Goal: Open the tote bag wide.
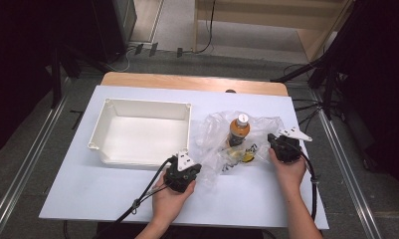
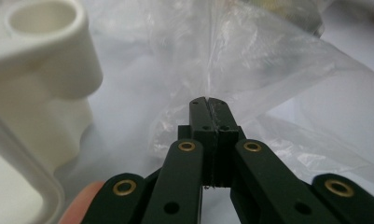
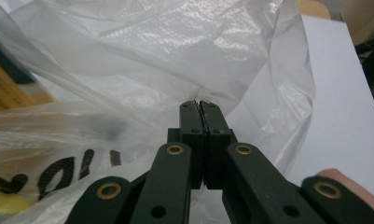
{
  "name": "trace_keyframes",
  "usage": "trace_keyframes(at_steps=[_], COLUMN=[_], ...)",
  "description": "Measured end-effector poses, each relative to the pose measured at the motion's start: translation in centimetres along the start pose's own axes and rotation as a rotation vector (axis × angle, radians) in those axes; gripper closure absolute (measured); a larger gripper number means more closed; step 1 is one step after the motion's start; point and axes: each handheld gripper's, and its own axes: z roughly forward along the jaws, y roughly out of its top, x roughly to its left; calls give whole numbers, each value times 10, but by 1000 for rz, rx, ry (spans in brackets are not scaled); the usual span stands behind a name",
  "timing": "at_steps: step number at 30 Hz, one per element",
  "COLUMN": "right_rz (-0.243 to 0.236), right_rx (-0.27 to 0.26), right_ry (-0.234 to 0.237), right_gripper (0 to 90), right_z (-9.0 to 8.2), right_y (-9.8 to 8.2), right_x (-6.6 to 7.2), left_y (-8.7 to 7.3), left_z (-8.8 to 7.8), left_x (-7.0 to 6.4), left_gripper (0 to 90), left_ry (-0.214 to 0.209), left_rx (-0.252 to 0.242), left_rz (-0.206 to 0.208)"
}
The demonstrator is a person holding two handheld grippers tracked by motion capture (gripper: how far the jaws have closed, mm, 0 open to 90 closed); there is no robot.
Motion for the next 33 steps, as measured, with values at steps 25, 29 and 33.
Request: trace_keyframes(at_steps=[25, 29, 33], right_rz=[56, 90, 105], right_rx=[-221, -238, -161], right_ry=[132, 123, 117], right_gripper=[410, 271, 241], right_z=[-54, -53, -35], right_y=[25, 36, 40], right_x=[-1, 2, 1], left_y=[13, 14, 14], left_z=[-25, -16, -2], left_x=[-7, -14, -19], left_gripper=[405, 229, 203], left_ry=[-85, -67, -45], left_rx=[-237, -220, -122], left_rz=[1, 22, 23])
